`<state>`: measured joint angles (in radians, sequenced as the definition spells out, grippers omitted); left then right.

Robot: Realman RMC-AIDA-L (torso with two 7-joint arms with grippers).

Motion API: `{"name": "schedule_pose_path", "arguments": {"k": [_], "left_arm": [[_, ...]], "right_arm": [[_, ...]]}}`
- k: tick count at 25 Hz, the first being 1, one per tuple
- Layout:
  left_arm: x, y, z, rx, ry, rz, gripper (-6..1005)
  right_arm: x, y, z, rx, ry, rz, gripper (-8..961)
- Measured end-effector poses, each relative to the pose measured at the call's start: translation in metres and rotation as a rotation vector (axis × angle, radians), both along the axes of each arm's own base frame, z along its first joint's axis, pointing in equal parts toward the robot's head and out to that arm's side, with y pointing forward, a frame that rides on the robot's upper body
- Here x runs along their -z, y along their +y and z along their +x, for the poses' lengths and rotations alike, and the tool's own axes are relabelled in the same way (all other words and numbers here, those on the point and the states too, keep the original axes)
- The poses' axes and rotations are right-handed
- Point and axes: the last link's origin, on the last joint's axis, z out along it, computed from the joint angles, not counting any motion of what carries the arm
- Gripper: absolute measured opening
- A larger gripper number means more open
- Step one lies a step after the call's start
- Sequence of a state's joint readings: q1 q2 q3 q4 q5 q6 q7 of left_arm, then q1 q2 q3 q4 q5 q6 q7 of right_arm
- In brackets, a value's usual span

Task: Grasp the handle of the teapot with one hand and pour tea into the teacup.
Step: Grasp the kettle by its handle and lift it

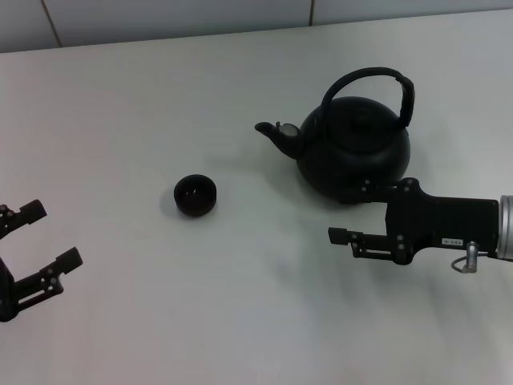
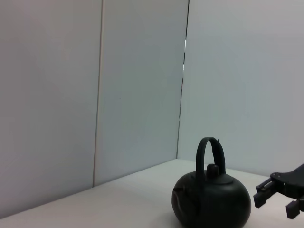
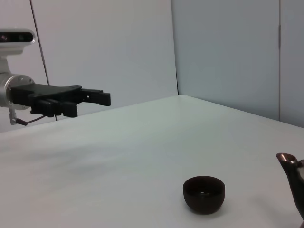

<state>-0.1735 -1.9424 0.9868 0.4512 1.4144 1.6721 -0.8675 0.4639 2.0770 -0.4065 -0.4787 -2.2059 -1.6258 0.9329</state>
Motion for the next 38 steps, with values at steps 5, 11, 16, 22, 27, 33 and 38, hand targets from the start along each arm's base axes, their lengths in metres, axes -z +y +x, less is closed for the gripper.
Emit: {"name": "schedule_pose_path", "arguments": {"k": [5,11,16,22,27,33,38], "left_arm": [[-0.003,0.0,-0.005,-0.01,0.028,-0.003,845],[-0.002,-0.001,-0.026,-0.039,0.205,-0.03,845],[-0.006,-0.001,-0.031,-0.05,0.229,-0.015,845],[-0.005,0.001,-0.028,-0.035,0.223,-0.01,845],[-0.002,0.003,-0.025,-0.032,0.218,-0.01,845],[-0.004,0.005,-0.025,-0.032,0.215,-0.004,845],[-0.006,0.005,-0.026,-0.034,0.216,0.001,845]], "right_arm": [[0.0,0.0,0.0,0.0,0.001,-0.001,631],[0.0,0.001,0.0,0.006,-0.002,0.0,631],[0.001,0.002,0.004,0.023,-0.015,0.009,631],[0.002,0.002,0.006,0.047,-0.018,0.011,632],[0.006,-0.002,0.006,0.054,0.006,0.01,632],[0.011,-0.018,0.008,0.072,0.135,0.166,632],[0.015,-0.038,0.012,0.123,0.248,0.486,632]]}}
